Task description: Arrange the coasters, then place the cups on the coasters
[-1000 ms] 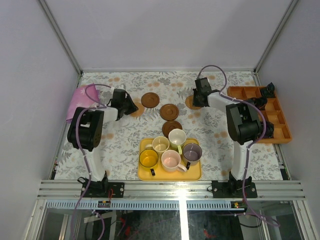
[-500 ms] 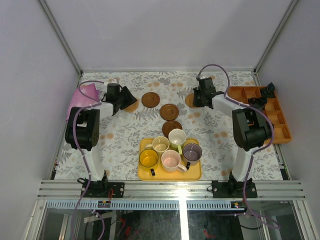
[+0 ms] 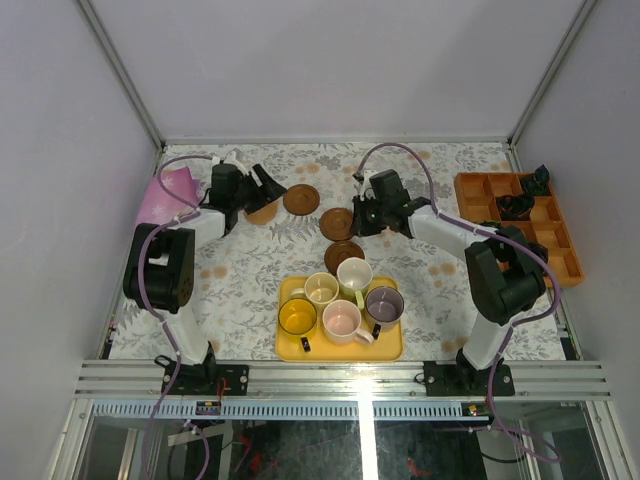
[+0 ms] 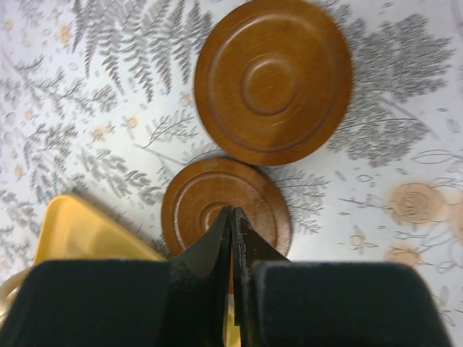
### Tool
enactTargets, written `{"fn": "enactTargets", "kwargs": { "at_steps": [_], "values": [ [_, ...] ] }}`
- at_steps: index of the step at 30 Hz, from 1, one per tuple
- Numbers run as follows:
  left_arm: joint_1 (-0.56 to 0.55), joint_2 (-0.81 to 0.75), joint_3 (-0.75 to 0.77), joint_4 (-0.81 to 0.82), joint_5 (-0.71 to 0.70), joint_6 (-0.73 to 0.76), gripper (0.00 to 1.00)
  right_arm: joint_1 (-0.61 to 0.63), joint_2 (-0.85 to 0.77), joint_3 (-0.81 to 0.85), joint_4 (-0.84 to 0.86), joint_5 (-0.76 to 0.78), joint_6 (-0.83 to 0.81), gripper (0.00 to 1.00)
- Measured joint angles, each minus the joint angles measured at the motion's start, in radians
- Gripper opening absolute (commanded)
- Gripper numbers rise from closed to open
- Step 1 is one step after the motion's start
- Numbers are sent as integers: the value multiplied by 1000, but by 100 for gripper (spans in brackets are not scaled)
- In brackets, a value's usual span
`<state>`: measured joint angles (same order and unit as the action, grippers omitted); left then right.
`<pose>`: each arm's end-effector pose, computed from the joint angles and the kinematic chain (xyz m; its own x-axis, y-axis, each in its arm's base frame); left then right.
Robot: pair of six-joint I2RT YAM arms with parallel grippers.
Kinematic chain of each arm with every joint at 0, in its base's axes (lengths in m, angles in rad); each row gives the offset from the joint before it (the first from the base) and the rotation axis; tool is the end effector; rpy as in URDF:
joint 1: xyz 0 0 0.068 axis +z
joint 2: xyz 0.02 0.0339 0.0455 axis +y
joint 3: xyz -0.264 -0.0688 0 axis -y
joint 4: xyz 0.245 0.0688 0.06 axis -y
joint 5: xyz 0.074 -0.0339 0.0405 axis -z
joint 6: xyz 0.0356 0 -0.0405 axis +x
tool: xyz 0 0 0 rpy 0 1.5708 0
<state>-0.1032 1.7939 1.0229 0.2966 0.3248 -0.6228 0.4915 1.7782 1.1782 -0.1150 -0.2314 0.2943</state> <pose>0.3885 -0.0517 0.1940 -0.5907 -0.4946 -0.6375 0.0436 0.7694 -0.6373 0.3422 0.1924 0.2118 -0.7307 -0.0709 -0.6790 -0.4181 0.8328 0.3629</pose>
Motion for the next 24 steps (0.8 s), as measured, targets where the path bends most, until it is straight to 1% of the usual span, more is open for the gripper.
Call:
{"fn": "enactTargets", "kwargs": {
  "at_steps": [5,10,17,19,24],
  "values": [
    [-21,25,0,3,36,-11,70,10,0,-5,-26,-80,0,0],
    [-26,25,-9,14,55,-17,70,15,17,-5,-75,-129,-6,0],
    [-26,25,-32,17,60,-20,71,55,123,-4,-143,-152,-18,0],
    [-26,25,-33,17,61,-20,71,66,130,1,-142,-167,-19,0],
    [-26,27,-33,18,62,-20,71,80,187,63,-135,-161,-18,0]
  ]
}}
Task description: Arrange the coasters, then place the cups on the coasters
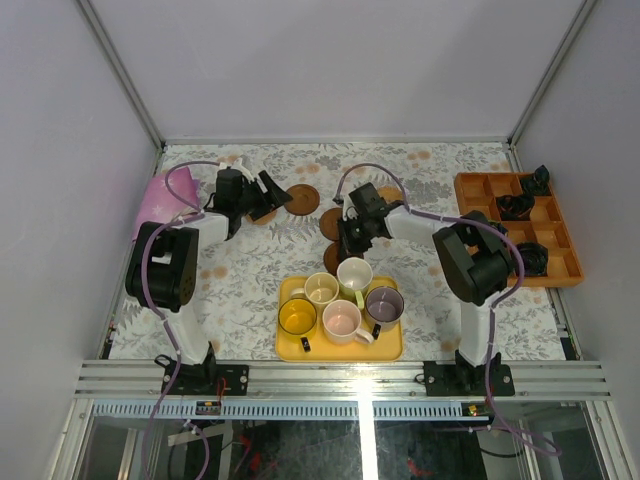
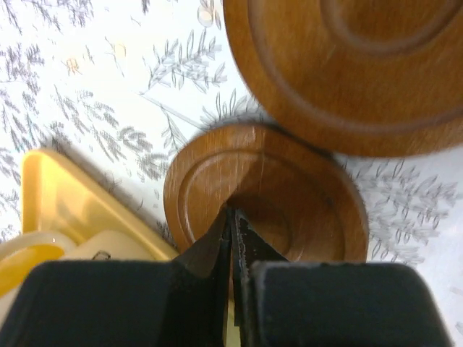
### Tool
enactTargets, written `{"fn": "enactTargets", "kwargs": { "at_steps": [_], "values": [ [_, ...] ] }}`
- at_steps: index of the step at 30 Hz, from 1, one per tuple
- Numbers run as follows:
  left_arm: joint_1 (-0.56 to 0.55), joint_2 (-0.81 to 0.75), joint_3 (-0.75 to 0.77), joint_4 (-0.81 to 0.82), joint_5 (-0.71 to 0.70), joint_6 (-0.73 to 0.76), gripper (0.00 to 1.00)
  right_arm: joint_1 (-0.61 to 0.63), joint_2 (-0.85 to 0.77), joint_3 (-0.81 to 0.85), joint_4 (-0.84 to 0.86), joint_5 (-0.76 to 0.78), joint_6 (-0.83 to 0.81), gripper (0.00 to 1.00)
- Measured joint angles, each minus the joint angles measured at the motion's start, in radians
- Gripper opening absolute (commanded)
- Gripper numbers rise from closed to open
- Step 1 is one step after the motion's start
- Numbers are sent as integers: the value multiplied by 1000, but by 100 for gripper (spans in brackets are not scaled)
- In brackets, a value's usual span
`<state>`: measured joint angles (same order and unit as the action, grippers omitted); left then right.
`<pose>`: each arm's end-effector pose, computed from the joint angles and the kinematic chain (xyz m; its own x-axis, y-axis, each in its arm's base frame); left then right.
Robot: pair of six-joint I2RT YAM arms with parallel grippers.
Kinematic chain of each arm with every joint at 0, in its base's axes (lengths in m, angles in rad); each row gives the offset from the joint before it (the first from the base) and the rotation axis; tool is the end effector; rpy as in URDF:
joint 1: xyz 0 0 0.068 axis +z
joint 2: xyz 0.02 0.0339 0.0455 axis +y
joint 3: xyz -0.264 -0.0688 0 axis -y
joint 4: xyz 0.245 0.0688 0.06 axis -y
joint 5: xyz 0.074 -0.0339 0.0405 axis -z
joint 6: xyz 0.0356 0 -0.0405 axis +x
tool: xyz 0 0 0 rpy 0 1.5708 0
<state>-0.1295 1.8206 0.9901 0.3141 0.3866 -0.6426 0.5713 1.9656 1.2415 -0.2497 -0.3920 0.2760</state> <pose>0.3829 -0.0634 0.1761 -0.6585 -0.4740 -0.5846 0.0626 0.7396 -0.6702 0.3333 0.2304 0.1514 -0.8548 -0.2501 -0.4548 -0.4650 0.7581 0.4572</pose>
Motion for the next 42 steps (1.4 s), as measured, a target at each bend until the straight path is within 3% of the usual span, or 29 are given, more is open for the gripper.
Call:
{"fn": "enactTargets", "kwargs": {
  "at_steps": [16,28,42],
  "values": [
    [0,44,0,-24,0,34,73,-37,220,351,-27,208,-18,0],
    [0,58,1,-29,12,55,73,-115,156,311,-25,240,-27,0],
    [0,56,-9,-16,35,55,73,-113,155,303,58,65,14,0]
  ]
}}
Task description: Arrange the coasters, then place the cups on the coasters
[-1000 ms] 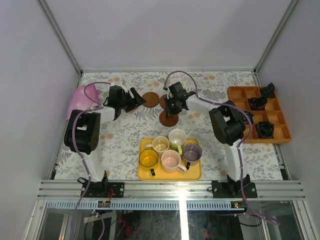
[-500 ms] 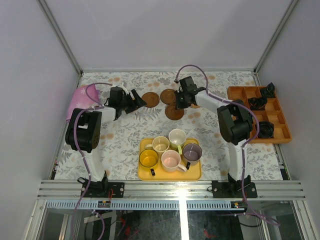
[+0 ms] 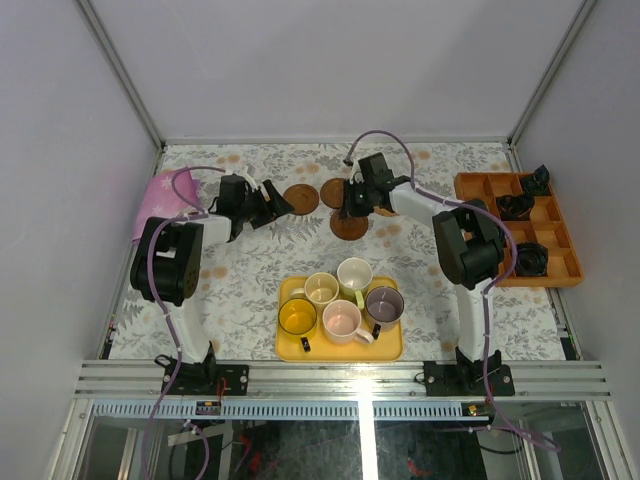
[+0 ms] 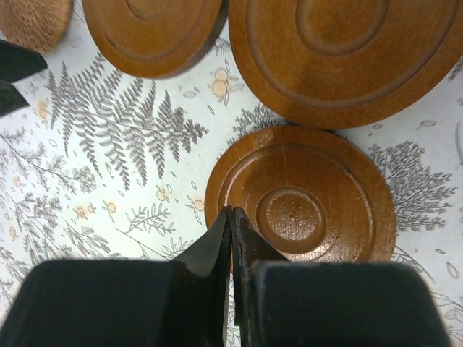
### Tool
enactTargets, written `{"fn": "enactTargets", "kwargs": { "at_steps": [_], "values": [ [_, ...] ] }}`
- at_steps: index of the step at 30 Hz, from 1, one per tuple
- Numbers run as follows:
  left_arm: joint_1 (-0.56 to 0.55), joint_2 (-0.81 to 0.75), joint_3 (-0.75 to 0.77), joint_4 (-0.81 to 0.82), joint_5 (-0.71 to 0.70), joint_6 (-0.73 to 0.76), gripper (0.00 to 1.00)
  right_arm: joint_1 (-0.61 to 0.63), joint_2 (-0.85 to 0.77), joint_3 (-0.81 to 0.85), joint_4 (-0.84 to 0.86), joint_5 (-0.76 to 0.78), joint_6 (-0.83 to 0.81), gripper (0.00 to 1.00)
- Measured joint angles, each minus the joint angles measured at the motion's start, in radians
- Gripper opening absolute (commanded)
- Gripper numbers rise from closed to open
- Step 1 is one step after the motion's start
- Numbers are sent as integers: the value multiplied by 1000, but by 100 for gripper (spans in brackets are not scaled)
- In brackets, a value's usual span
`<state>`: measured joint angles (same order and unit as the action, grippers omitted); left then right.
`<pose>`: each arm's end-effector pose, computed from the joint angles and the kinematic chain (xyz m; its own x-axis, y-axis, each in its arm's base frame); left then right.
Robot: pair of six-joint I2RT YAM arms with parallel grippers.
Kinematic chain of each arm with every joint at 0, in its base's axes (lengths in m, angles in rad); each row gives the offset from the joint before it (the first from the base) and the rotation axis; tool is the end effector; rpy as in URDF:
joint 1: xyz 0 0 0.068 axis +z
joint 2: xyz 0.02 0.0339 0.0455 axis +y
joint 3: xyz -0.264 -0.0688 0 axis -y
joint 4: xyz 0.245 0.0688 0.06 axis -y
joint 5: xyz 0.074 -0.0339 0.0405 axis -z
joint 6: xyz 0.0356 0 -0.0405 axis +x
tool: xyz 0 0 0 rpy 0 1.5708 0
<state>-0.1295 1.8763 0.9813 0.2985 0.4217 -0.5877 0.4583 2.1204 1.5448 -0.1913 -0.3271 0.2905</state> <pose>0.3824 -0.0645 0.1518 -0.7151 -0.4170 -0.5610 0.0687 0.7568 -0.6501 0.4197 0.2198 0.1808 -0.7757 -0.0802 -0.6260 -0.4220 0.8035 0.4199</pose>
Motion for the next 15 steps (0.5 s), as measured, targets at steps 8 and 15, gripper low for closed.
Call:
{"fn": "enactTargets", "kwargs": {
  "at_steps": [8,15],
  "values": [
    [0,-4,-14,-2,-11,2,74,0,17,-76,35,-23,34,0],
    [0,-21,-18,-6,-23,9,74,-4,-68,-195,76,98,61,0]
  ]
}}
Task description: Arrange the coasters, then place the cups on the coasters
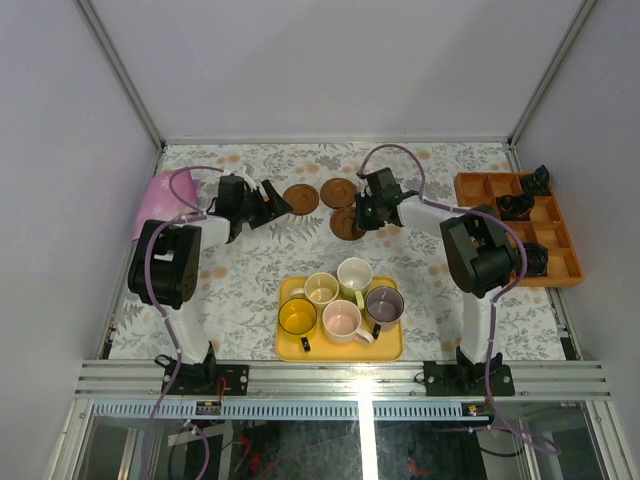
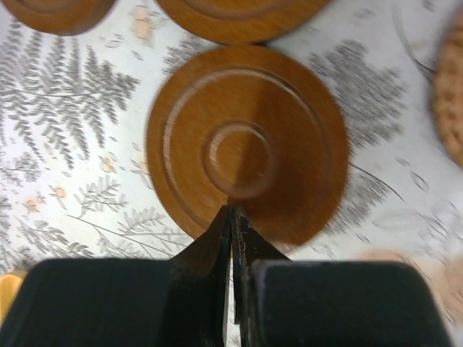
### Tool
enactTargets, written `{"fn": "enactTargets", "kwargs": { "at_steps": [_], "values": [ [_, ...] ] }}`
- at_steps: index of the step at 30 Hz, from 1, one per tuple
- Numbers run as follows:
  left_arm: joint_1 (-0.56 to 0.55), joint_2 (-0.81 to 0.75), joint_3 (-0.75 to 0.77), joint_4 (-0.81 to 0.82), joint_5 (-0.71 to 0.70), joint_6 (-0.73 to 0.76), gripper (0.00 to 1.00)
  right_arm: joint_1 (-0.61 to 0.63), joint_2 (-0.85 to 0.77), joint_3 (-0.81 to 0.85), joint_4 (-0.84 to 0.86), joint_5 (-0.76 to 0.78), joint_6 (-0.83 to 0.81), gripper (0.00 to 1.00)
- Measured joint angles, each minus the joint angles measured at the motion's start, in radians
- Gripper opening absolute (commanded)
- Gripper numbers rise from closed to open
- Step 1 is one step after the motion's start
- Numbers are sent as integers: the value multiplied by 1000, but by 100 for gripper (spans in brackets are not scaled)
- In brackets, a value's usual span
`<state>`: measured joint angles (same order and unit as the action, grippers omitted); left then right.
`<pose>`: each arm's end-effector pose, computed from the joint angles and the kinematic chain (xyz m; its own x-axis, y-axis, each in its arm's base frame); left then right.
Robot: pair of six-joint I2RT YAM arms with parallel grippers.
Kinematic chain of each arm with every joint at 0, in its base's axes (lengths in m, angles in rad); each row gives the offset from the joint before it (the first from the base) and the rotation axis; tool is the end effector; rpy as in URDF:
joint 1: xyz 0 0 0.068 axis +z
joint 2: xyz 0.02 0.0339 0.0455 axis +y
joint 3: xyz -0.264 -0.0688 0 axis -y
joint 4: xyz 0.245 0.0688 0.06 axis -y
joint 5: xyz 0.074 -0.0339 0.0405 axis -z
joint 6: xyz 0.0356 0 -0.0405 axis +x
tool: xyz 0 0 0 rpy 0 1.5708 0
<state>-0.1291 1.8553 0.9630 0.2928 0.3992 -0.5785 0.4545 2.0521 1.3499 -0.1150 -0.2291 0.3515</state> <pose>0.3778 -0.0630 0.1535 -0.7073 -0.4162 -0.5714 0.0598 0.7702 -0.6350 0.3939 0.2015 0.1558 -0.8104 -0.0228 -0.5854 -0.3069 0.8677 0.3911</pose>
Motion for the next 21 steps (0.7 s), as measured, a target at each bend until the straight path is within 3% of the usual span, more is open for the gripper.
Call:
{"fn": "enactTargets", "kwargs": {
  "at_steps": [9,21],
  "values": [
    [6,-39,-24,-1,-9,14,75,-116,-144,-175,2,175,56,0],
    [32,-43,-32,-16,-25,38,76,-175,-174,-183,-96,492,71,0]
  ]
}}
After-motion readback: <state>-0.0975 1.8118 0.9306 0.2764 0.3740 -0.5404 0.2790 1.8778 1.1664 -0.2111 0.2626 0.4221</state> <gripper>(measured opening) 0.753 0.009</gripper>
